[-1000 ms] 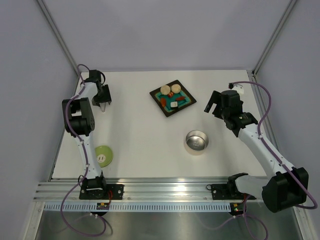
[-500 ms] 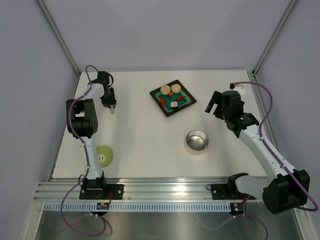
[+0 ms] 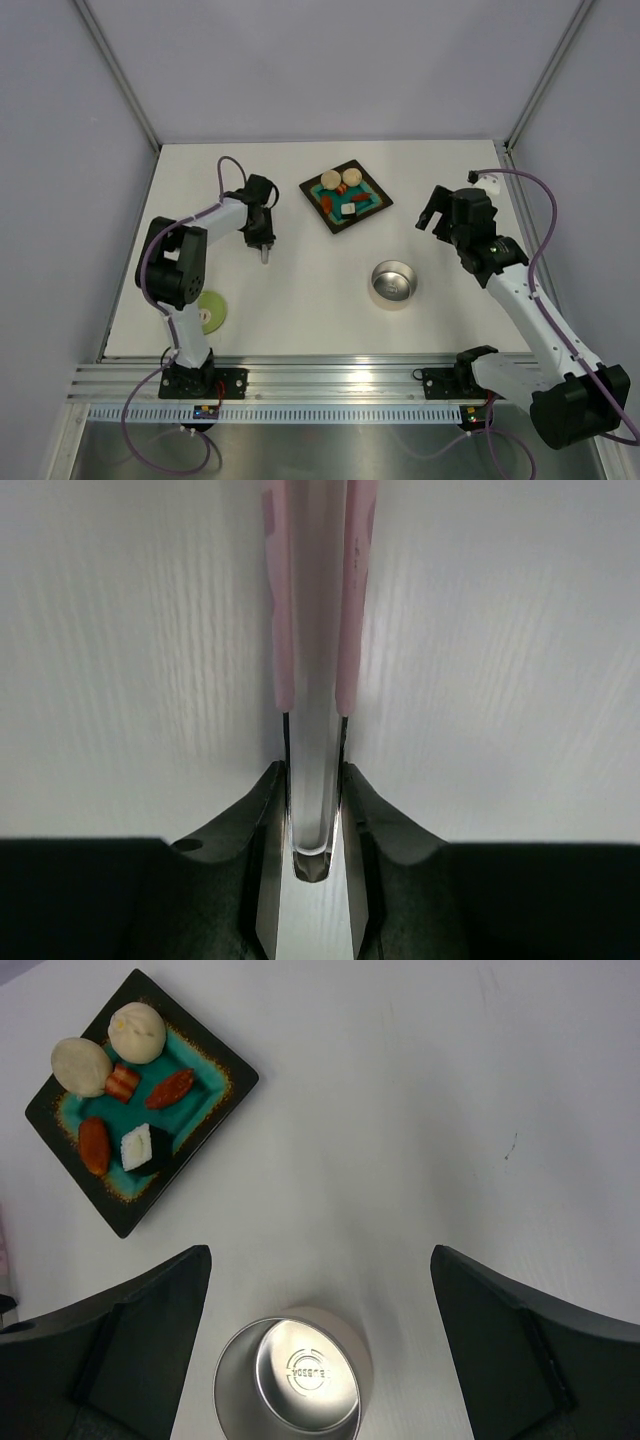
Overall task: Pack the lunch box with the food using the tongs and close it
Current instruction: Move the clamp to the center of the board, then pick up the clamp at the center of the board, then place the clamp at the center of the board.
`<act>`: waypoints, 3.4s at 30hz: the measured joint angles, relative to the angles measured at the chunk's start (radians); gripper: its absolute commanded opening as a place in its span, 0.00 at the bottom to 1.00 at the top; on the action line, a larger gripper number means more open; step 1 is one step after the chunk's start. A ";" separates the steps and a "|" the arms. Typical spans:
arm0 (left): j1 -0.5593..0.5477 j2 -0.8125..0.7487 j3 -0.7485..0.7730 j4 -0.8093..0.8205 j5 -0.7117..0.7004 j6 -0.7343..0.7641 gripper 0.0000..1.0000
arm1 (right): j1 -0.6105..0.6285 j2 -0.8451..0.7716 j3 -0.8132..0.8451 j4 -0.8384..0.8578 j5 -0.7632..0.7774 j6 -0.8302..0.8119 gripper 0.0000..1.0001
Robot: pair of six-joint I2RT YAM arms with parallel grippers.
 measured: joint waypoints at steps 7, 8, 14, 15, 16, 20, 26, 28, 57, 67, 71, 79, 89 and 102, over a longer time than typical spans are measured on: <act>-0.143 -0.100 -0.131 0.014 -0.078 -0.103 0.51 | 0.000 -0.020 -0.023 -0.004 0.000 -0.004 0.99; -0.156 -0.102 -0.136 0.014 -0.081 -0.108 0.59 | 0.000 -0.020 -0.024 -0.007 0.000 -0.004 0.99; -0.174 -0.103 -0.146 0.049 -0.108 -0.132 0.77 | 0.000 -0.020 -0.027 -0.008 0.000 -0.004 0.99; -0.174 -0.103 -0.147 0.055 -0.112 -0.133 0.76 | 0.000 -0.020 -0.028 -0.008 0.000 -0.004 1.00; -0.173 -0.103 -0.147 0.058 -0.115 -0.132 0.75 | 0.000 -0.020 -0.028 -0.008 0.000 -0.004 0.99; -0.172 -0.103 -0.149 0.079 -0.122 -0.127 0.66 | 0.000 -0.020 -0.028 -0.008 0.000 -0.003 0.99; -0.172 -0.111 -0.178 0.142 -0.127 -0.114 0.66 | 0.000 -0.019 -0.028 -0.008 0.000 -0.003 0.99; -0.172 -0.115 -0.187 0.163 -0.130 -0.114 0.65 | 0.000 -0.019 -0.028 -0.008 0.000 -0.003 0.99; -0.230 -0.136 -0.238 0.231 -0.212 -0.151 0.52 | 0.000 -0.019 -0.028 -0.008 0.000 0.003 1.00; -0.230 -0.139 -0.244 0.241 -0.207 -0.158 0.04 | 0.000 -0.018 -0.028 -0.008 0.000 0.005 0.99; -0.230 -0.143 -0.230 0.196 -0.207 -0.120 0.00 | 0.000 -0.019 -0.028 -0.008 0.000 0.005 0.99; -0.230 -0.201 -0.087 0.050 -0.119 0.065 0.00 | 0.000 -0.042 -0.028 -0.014 0.002 0.005 0.99; -0.231 -0.242 0.045 0.002 0.058 0.192 0.12 | 0.000 -0.051 -0.028 -0.015 0.008 0.005 0.99; -0.231 -0.242 0.045 -0.035 0.080 0.203 0.29 | 0.000 -0.050 -0.028 -0.016 0.008 0.005 0.99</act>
